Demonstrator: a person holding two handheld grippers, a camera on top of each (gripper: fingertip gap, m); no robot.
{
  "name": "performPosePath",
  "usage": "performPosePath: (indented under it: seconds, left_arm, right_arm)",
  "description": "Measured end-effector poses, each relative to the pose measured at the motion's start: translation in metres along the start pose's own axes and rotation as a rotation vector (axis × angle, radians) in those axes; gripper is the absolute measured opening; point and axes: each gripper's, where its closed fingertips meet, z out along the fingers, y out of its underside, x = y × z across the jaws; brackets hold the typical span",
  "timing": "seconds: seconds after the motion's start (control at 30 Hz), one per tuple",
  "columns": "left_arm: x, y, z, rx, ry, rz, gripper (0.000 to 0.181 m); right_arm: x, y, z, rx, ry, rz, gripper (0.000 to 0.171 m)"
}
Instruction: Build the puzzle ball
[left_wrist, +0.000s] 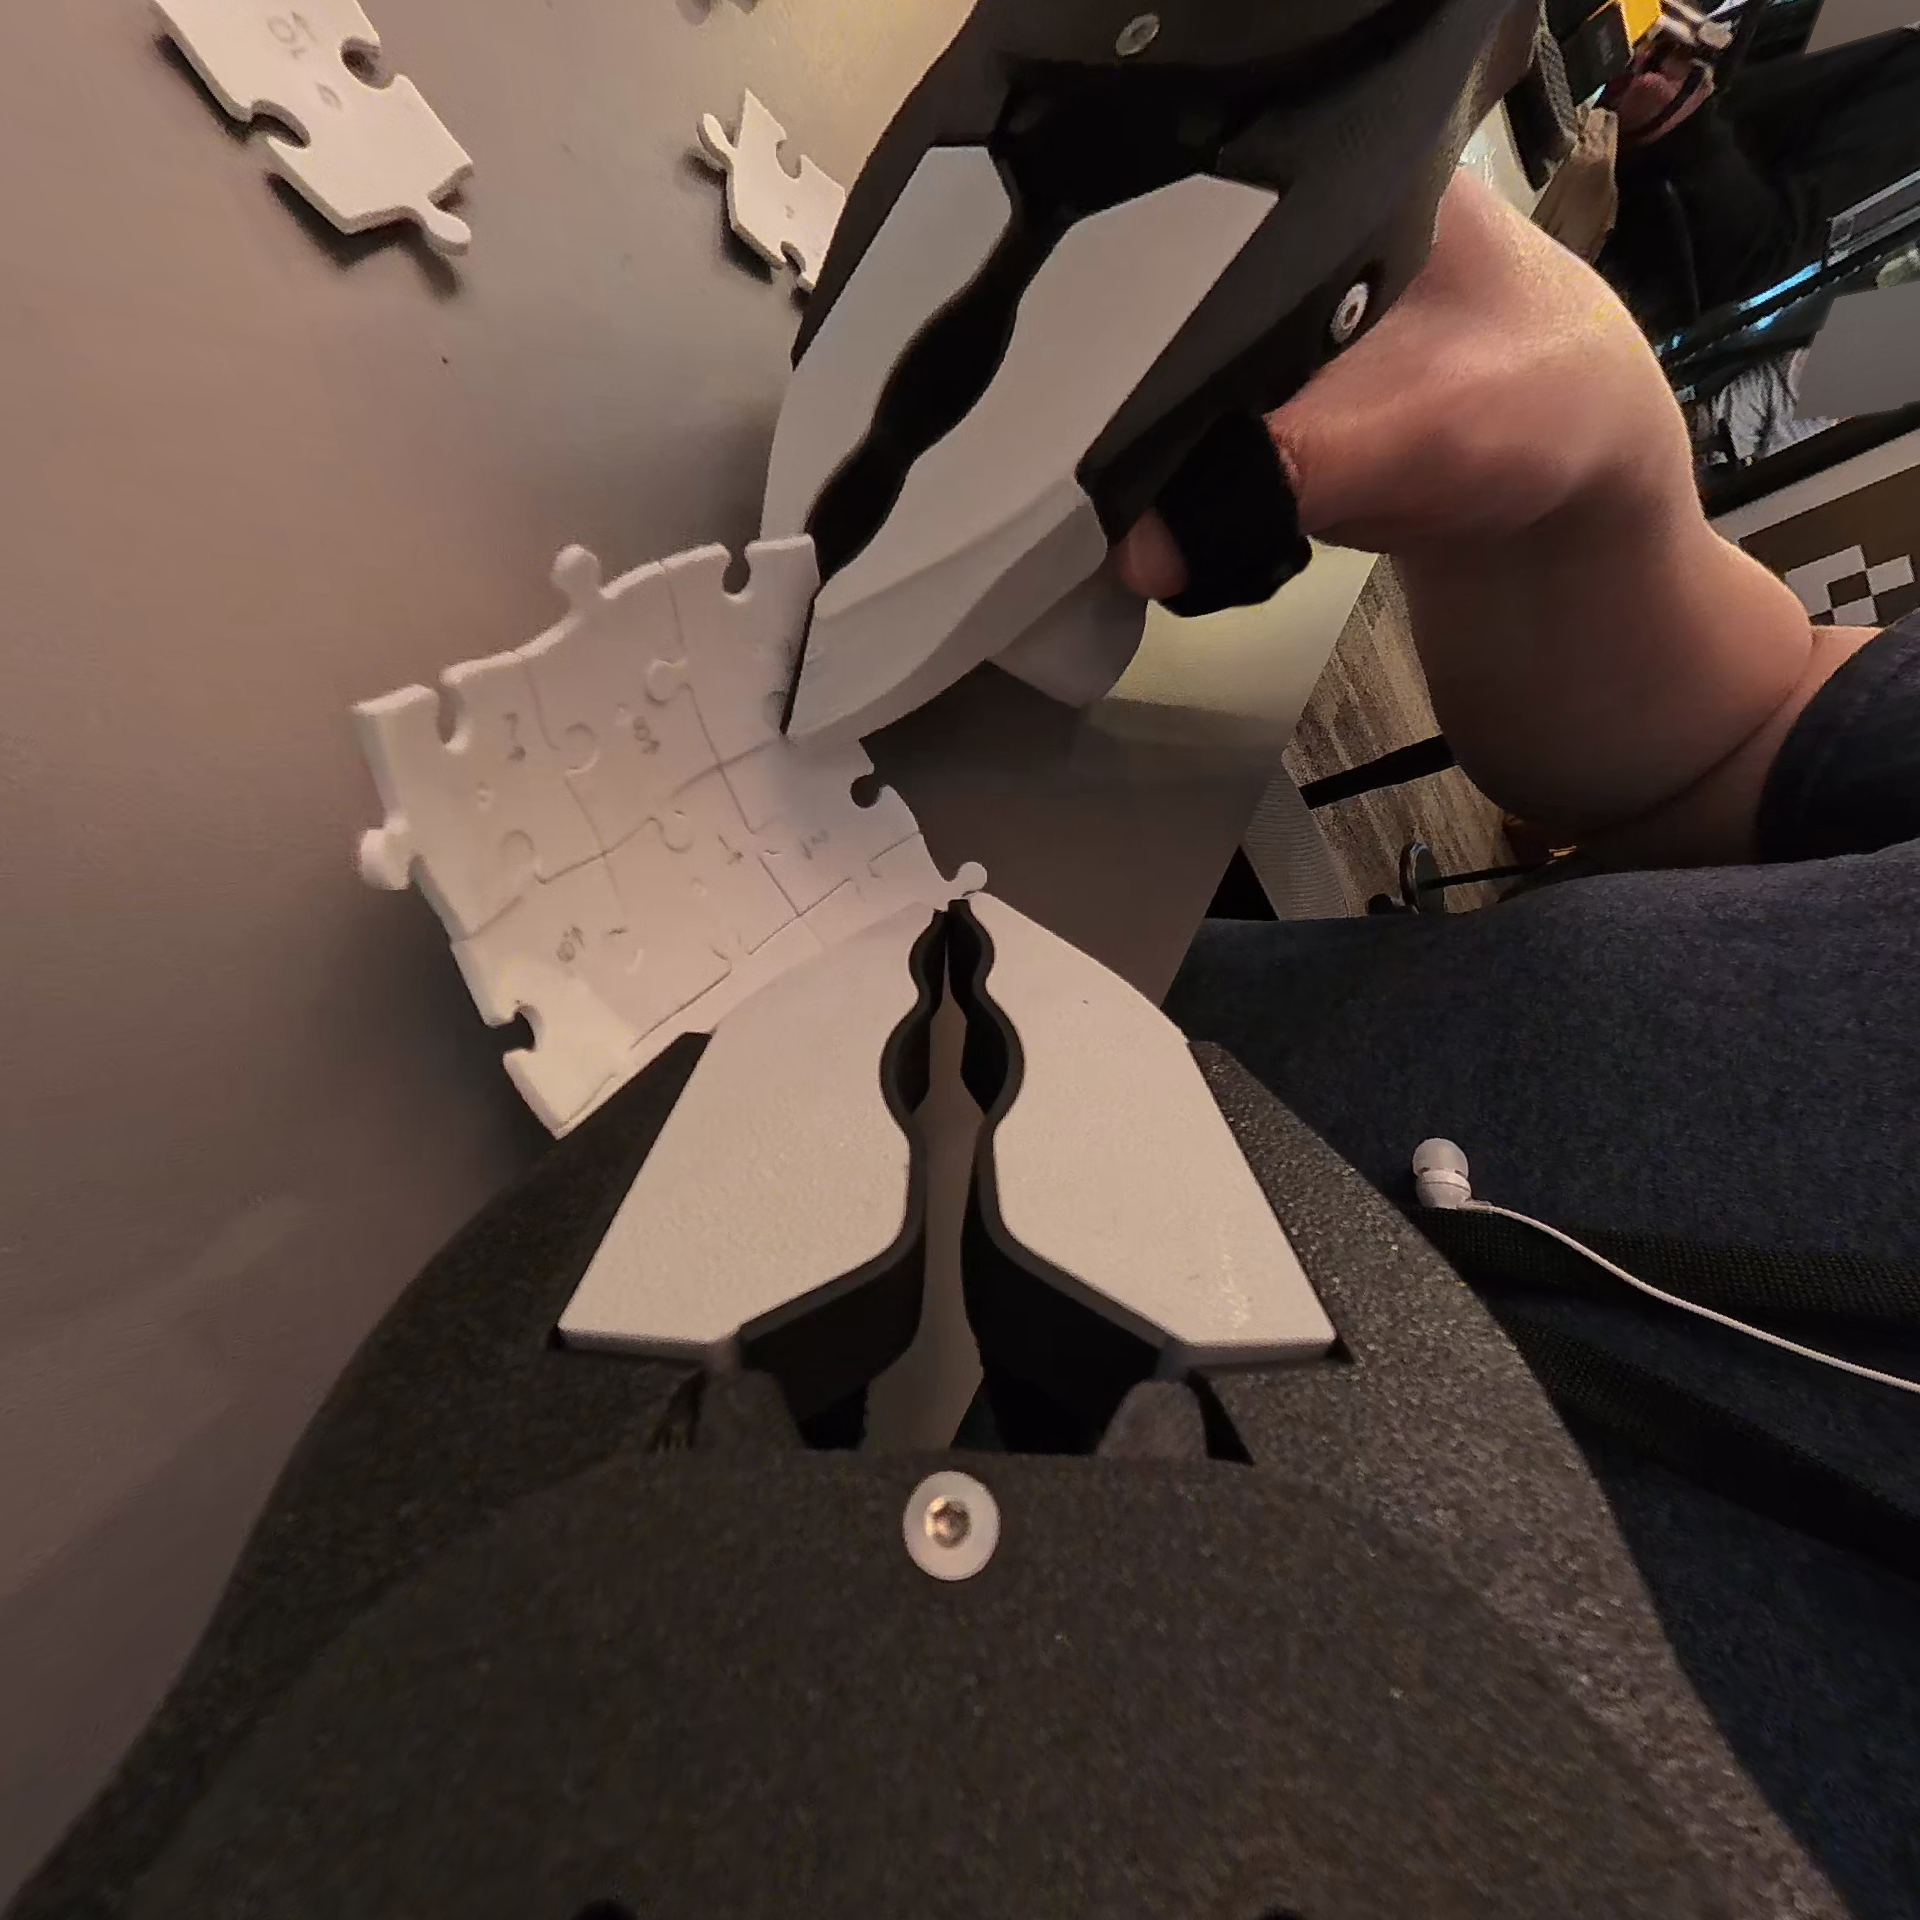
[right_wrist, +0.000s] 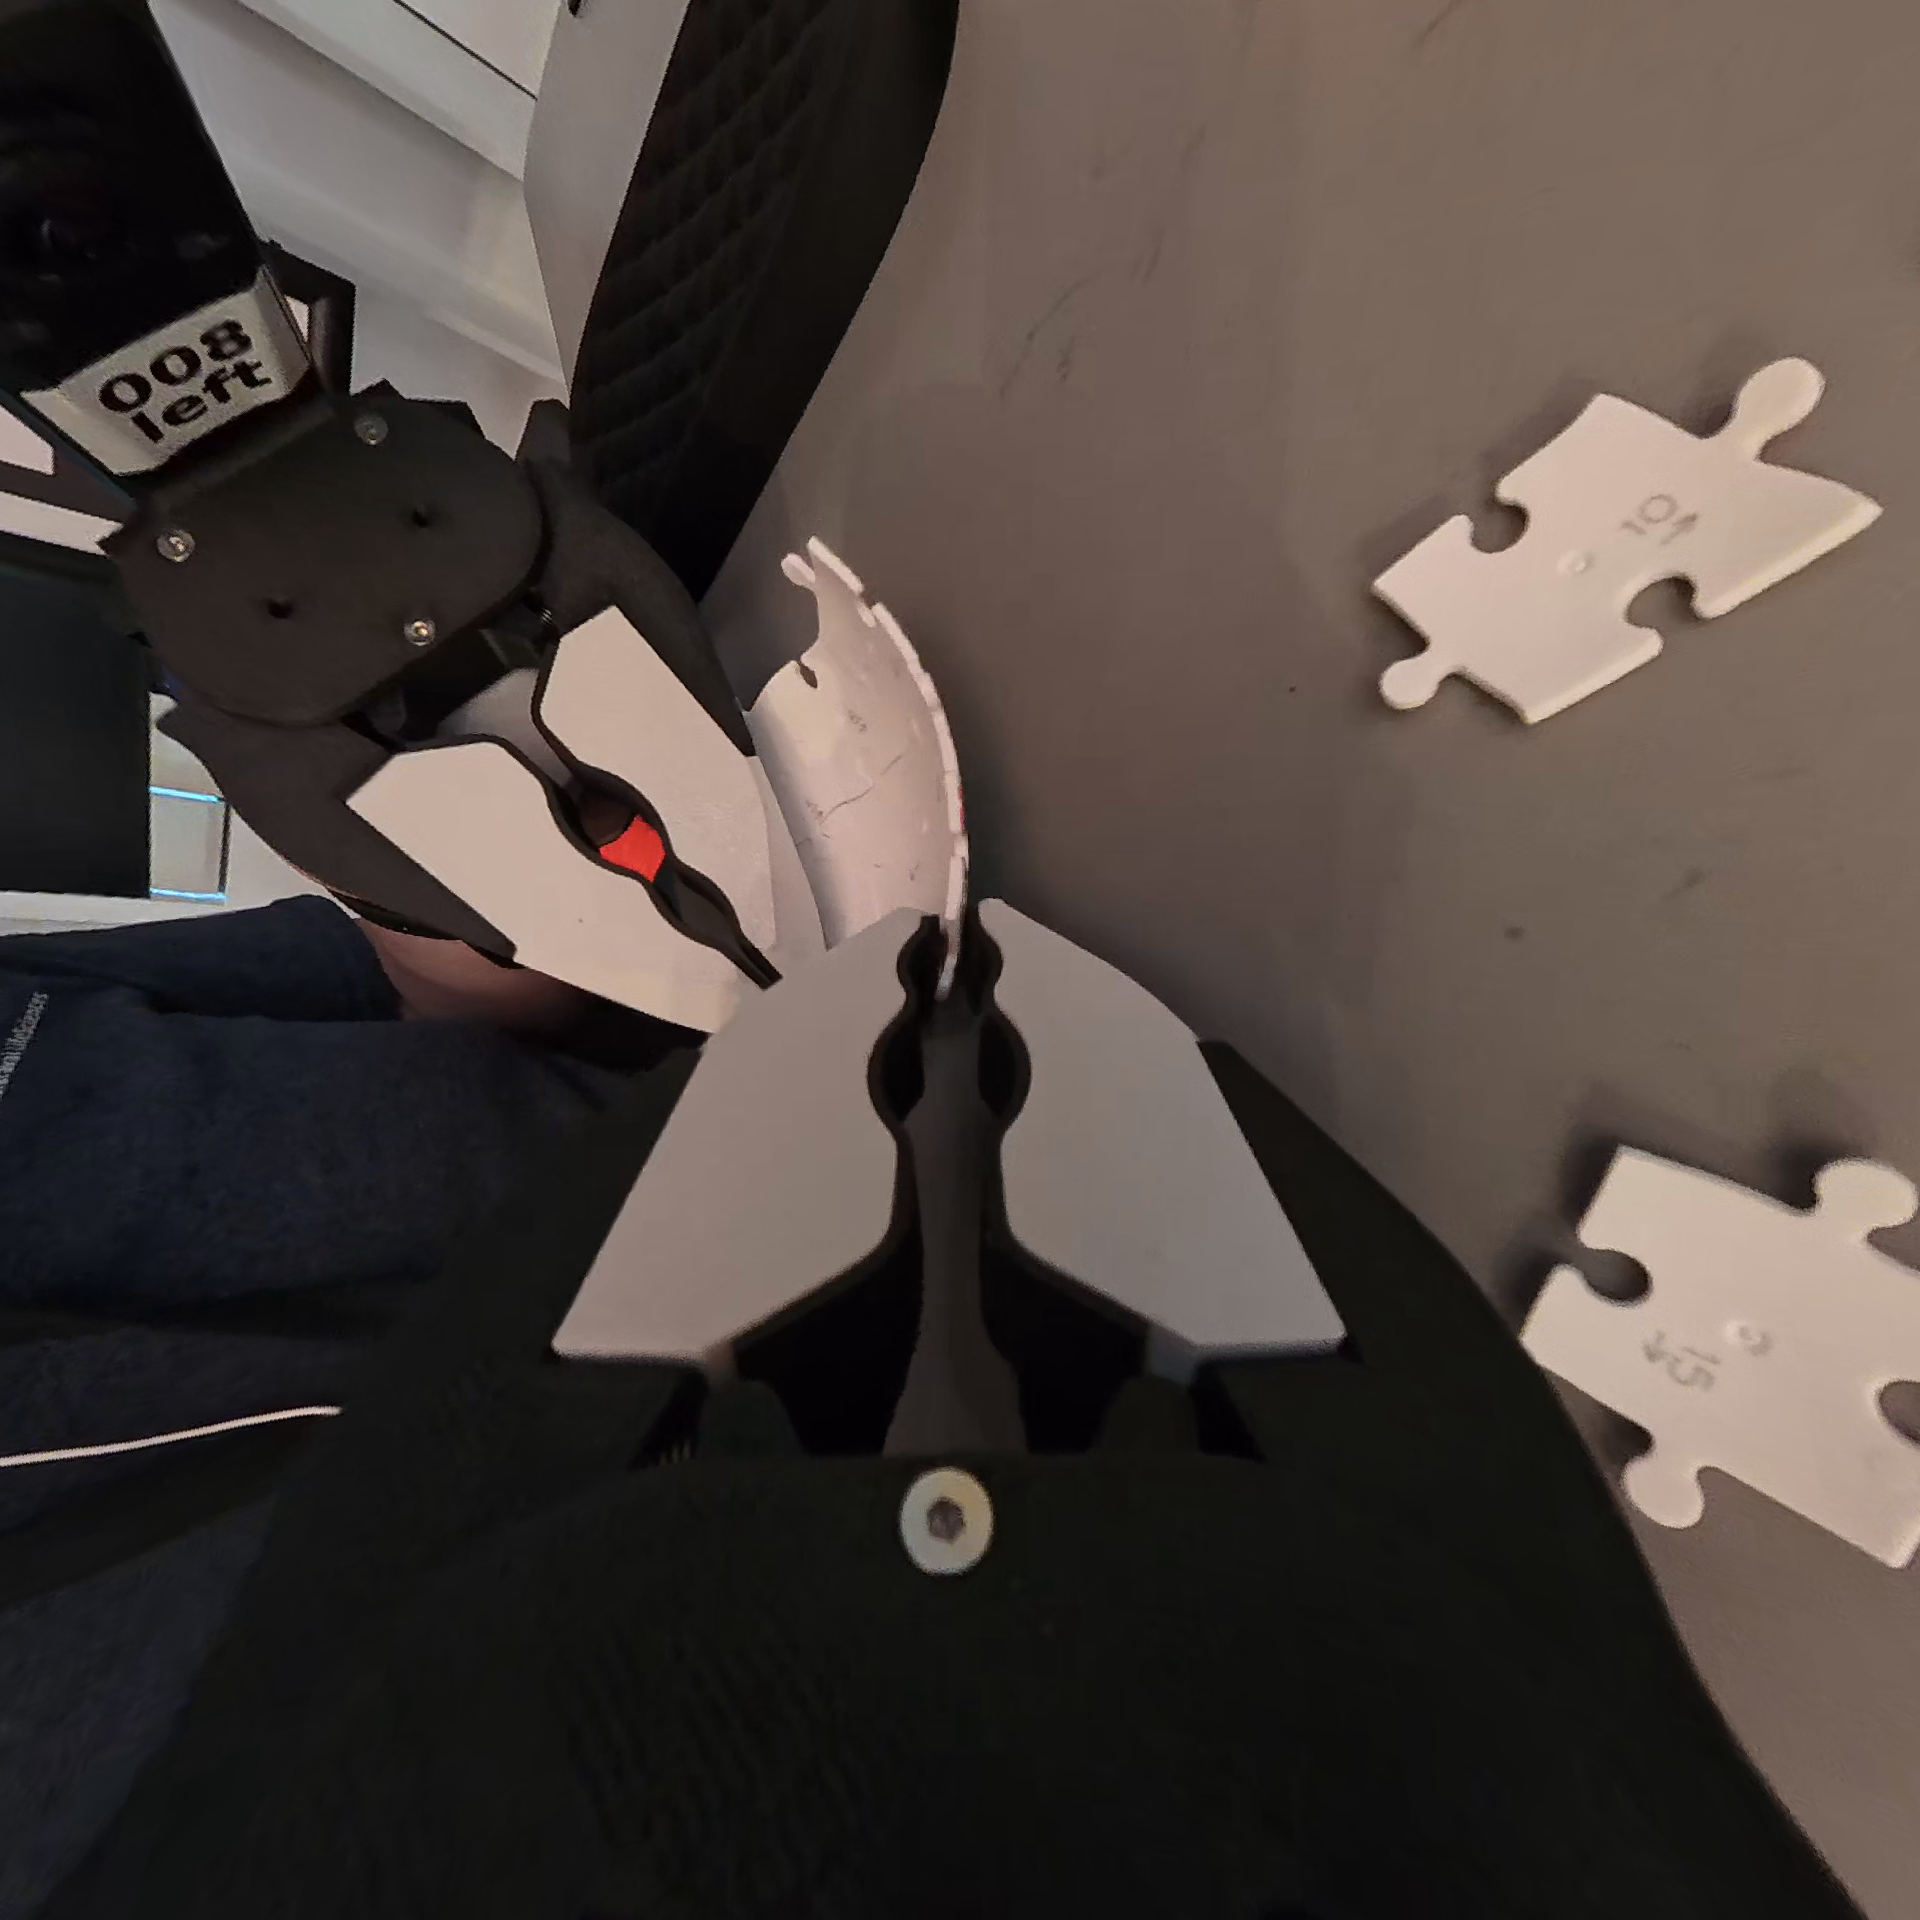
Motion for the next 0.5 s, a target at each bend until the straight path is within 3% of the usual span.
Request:
performPosePath:
  seconds: [0.5]
  left_arm:
    - [0.0017,0.0,0.0028,-0.009,0.0,-0.002,0.0]
  right_arm:
    - [0.0068,-0.0073,-0.0096,0.013,0.045,-0.051,0.009]
